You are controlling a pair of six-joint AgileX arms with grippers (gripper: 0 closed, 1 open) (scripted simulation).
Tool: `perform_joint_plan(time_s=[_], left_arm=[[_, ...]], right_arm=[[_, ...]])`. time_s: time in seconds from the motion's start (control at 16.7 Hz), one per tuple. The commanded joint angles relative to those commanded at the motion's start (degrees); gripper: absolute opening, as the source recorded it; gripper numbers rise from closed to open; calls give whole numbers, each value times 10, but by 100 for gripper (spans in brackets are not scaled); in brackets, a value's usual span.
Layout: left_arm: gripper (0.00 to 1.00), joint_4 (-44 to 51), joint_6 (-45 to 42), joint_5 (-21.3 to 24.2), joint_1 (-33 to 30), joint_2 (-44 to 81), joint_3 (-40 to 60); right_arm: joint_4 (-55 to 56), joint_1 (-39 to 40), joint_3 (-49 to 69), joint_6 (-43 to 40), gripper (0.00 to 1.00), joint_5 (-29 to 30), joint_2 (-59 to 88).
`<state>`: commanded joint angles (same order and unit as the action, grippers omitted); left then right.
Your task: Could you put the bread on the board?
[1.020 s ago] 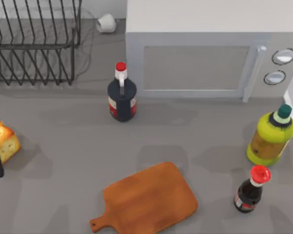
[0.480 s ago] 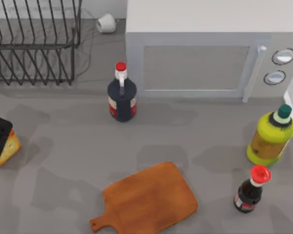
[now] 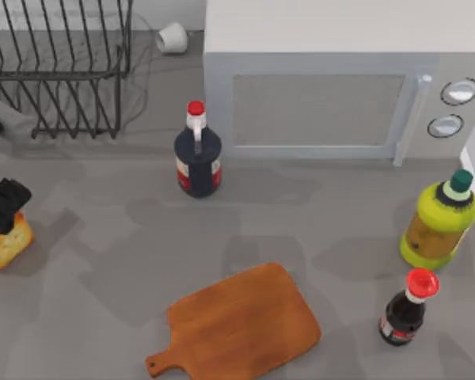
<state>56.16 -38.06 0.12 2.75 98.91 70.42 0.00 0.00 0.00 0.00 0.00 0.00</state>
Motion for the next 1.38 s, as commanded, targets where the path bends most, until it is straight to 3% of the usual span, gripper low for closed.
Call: perform_joint_plan(time_s=[0.24, 0.6, 1.02, 1.32, 1.38], left_arm=[[100, 39, -29, 0, 3, 72, 59], [100, 38, -30, -1, 0, 74, 59], [100, -92, -32, 0, 3, 127, -15], [100, -109, -33, 0, 4, 136, -27], [92, -109, -33, 0, 4, 136, -27]], right_arm=[[0, 0, 0, 0, 100, 0, 0], [0, 0, 0, 0, 100, 0, 0], [0, 0, 0, 0, 100, 0, 0], [0, 0, 0, 0, 100, 0, 0], [0, 0, 0, 0, 100, 0, 0]])
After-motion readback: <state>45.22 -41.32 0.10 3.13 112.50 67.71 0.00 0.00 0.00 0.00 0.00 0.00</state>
